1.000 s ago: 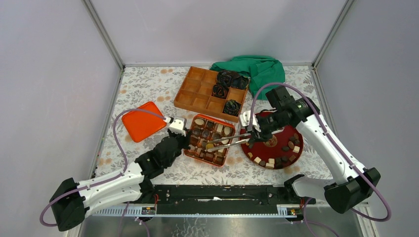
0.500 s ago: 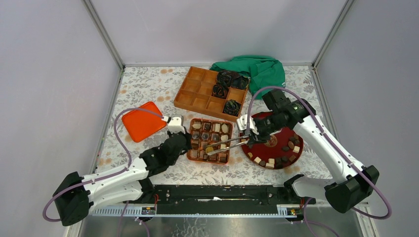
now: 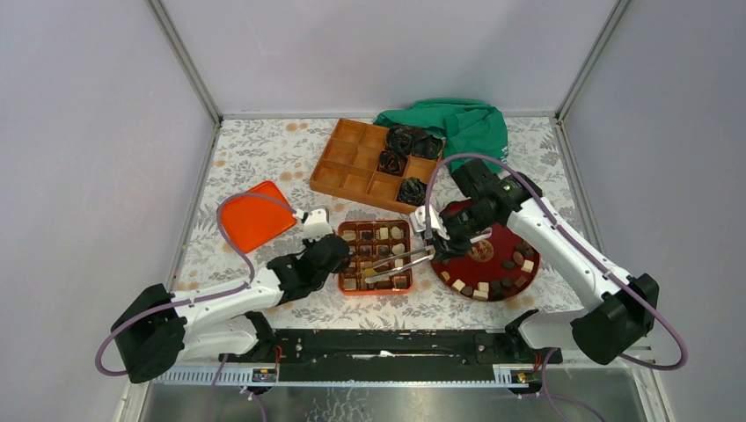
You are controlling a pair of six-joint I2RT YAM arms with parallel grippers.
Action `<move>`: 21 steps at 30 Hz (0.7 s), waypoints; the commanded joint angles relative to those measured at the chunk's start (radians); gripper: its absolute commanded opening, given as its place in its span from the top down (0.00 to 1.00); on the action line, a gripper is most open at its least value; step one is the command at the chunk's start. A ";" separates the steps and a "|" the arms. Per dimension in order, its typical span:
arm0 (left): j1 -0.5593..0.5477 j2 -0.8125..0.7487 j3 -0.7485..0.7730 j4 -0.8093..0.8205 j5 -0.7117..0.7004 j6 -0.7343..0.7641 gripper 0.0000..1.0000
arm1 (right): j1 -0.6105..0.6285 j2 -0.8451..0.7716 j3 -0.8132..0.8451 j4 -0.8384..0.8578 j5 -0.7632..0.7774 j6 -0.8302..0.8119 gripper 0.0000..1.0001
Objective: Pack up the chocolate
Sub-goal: Place the fake chocolate in the packing box.
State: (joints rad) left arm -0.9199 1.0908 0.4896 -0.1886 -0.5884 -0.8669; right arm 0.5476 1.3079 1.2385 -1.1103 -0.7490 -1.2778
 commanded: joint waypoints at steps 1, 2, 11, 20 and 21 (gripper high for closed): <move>0.030 0.015 0.053 0.073 0.000 -0.088 0.98 | 0.022 0.026 0.001 0.032 -0.020 0.030 1.00; 0.039 0.021 0.052 0.075 0.015 -0.091 0.86 | 0.025 0.035 0.001 0.034 -0.021 0.034 1.00; 0.067 -0.126 0.048 -0.011 0.076 -0.058 0.35 | 0.064 0.102 0.017 0.057 -0.001 0.075 1.00; 0.072 -0.522 -0.018 -0.076 0.065 0.197 0.01 | 0.128 0.199 0.079 0.111 0.079 0.188 1.00; 0.072 -0.557 -0.019 -0.089 0.048 0.204 0.01 | 0.132 0.209 0.088 0.115 0.085 0.203 1.00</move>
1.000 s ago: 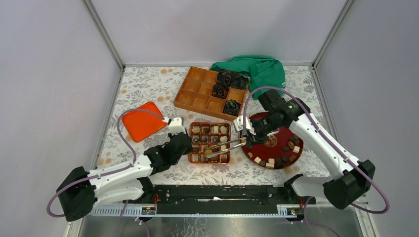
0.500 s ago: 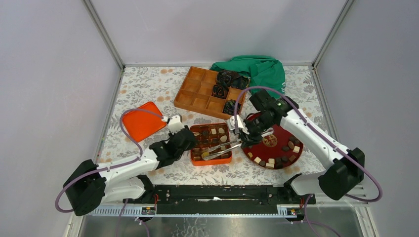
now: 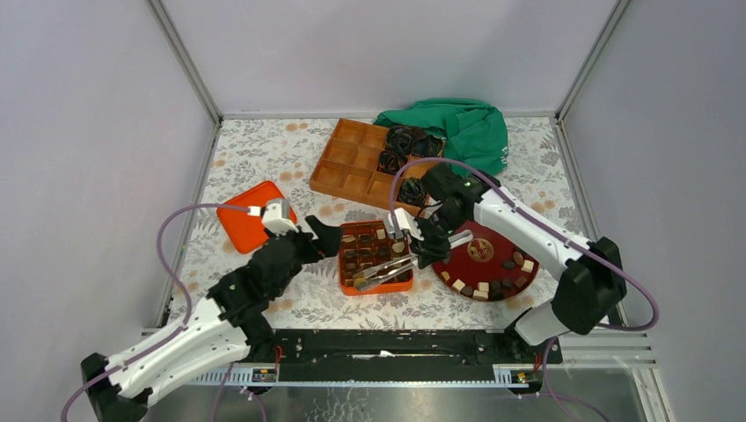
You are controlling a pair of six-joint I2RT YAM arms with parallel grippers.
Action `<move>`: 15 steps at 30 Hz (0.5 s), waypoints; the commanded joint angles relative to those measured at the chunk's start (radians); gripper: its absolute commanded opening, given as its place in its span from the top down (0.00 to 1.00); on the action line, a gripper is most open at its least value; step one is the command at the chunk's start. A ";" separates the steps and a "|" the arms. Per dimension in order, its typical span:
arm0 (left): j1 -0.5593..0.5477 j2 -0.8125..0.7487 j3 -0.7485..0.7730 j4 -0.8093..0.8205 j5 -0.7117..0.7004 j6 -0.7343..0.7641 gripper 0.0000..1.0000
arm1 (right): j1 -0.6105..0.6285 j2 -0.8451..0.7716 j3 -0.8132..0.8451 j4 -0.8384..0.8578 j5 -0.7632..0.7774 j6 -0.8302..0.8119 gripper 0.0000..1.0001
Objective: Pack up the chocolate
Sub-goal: Place the fake chocolate in the packing box.
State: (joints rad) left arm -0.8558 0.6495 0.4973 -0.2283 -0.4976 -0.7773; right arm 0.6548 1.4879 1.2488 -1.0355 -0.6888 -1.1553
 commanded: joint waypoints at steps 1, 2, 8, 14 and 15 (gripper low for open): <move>0.008 -0.146 -0.024 -0.062 -0.058 0.120 0.01 | 0.027 0.041 0.088 0.045 0.027 0.093 1.00; 0.008 -0.169 -0.021 -0.076 -0.077 0.123 0.01 | 0.030 0.049 0.095 0.053 0.031 0.106 1.00; 0.007 -0.213 0.006 -0.125 -0.140 0.138 0.01 | 0.062 0.108 0.136 0.065 0.046 0.166 0.99; 0.008 -0.195 0.005 -0.129 -0.129 0.125 0.01 | 0.077 0.131 0.149 0.058 0.068 0.183 0.94; 0.008 -0.195 0.002 -0.129 -0.127 0.121 0.01 | 0.077 0.129 0.146 0.061 0.074 0.187 0.94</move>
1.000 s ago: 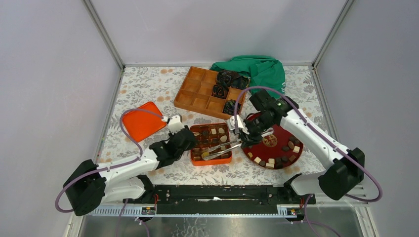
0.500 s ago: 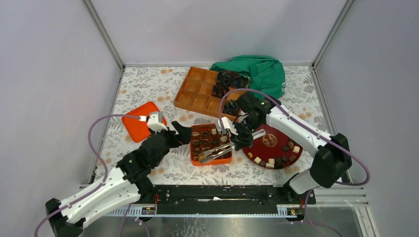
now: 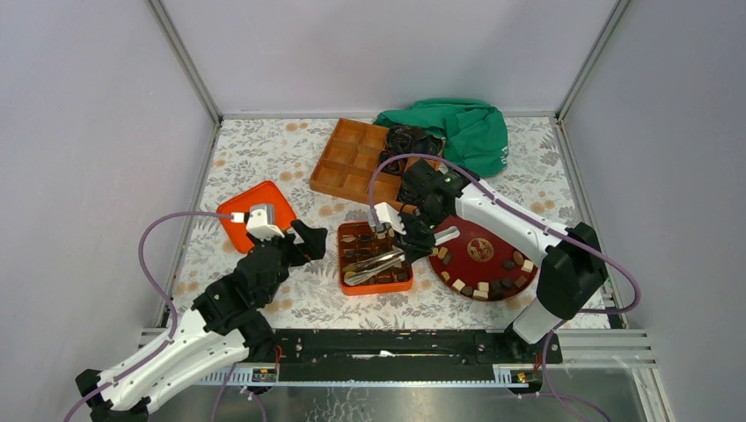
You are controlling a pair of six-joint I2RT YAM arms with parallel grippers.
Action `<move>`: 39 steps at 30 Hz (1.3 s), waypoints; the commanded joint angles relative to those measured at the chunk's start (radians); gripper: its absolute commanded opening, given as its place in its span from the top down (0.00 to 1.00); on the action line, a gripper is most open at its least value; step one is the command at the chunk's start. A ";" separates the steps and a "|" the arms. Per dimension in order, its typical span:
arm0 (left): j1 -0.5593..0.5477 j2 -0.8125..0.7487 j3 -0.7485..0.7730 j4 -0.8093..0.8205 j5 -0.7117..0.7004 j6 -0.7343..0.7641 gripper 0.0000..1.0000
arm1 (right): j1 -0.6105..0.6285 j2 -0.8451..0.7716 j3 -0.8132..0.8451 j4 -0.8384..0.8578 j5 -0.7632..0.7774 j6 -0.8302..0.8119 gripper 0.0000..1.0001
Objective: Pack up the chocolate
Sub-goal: Place the fake chocolate in the packing box.
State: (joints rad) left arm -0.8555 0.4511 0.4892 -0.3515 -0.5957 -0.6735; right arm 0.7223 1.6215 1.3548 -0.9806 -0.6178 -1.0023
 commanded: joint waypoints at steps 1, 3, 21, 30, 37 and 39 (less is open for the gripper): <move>0.007 0.004 0.009 -0.005 -0.027 0.015 0.01 | 0.010 -0.005 0.037 0.011 0.007 0.041 0.93; 0.007 0.002 0.006 -0.005 -0.023 0.013 0.01 | 0.010 -0.001 0.035 0.018 0.013 0.050 0.91; 0.007 0.011 -0.030 0.016 0.011 -0.018 0.01 | 0.017 0.027 0.033 0.038 0.044 0.099 0.78; 0.007 0.011 -0.037 0.017 0.016 -0.020 0.01 | 0.032 0.038 0.029 0.033 0.053 0.099 0.64; 0.008 0.008 -0.040 0.018 0.026 -0.023 0.01 | 0.035 0.048 0.047 0.021 0.035 0.107 0.60; 0.007 0.009 -0.041 0.021 0.030 -0.023 0.01 | 0.035 0.045 0.049 0.018 0.033 0.110 0.58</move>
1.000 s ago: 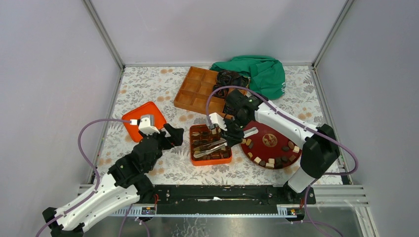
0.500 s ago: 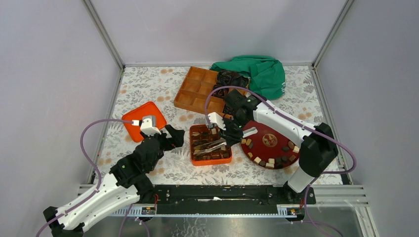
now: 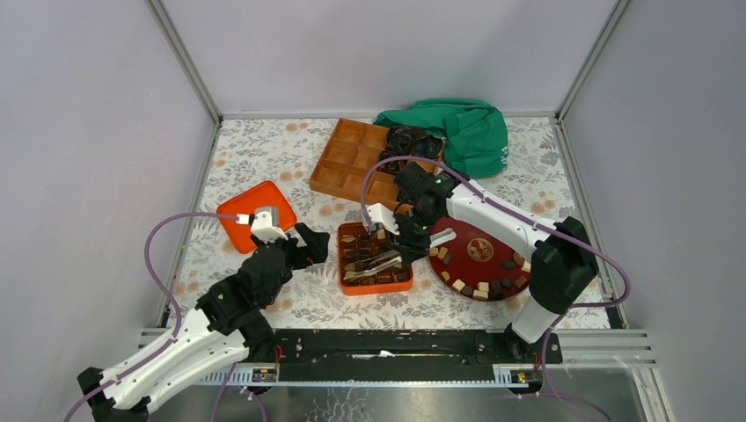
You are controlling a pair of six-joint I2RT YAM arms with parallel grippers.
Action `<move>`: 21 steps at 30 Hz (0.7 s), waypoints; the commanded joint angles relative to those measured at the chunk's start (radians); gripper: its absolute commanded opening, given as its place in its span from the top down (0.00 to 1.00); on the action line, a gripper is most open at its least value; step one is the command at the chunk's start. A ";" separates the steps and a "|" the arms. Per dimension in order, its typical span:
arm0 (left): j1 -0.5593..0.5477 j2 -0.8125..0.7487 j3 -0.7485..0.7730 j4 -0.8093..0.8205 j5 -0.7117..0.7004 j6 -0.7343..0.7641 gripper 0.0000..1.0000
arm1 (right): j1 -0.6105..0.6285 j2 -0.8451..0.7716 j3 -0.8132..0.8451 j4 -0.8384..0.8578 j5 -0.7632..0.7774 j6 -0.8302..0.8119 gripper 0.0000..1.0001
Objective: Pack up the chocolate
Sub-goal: Place the fake chocolate in the packing box.
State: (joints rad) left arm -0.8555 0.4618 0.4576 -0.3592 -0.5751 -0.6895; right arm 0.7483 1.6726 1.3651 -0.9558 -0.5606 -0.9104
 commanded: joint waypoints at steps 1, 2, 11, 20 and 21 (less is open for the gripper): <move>0.007 0.000 -0.010 0.031 0.012 -0.007 0.01 | 0.009 -0.010 0.040 -0.008 -0.024 0.019 0.58; 0.008 0.000 -0.010 0.033 0.015 -0.008 0.01 | 0.008 -0.013 0.040 -0.010 -0.024 0.019 0.57; 0.008 0.011 -0.009 0.056 0.052 -0.005 0.01 | 0.001 -0.054 0.049 -0.042 -0.023 0.013 0.55; 0.010 0.042 -0.050 0.183 0.197 -0.019 0.01 | -0.376 -0.335 -0.058 -0.087 -0.343 0.000 0.60; 0.011 0.062 -0.051 0.193 0.208 -0.024 0.01 | -0.450 -0.384 -0.091 -0.067 -0.379 0.023 0.60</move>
State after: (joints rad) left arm -0.8551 0.4854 0.4240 -0.2863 -0.4480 -0.6949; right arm 0.5060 1.4887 1.3399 -1.0153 -0.7326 -0.9188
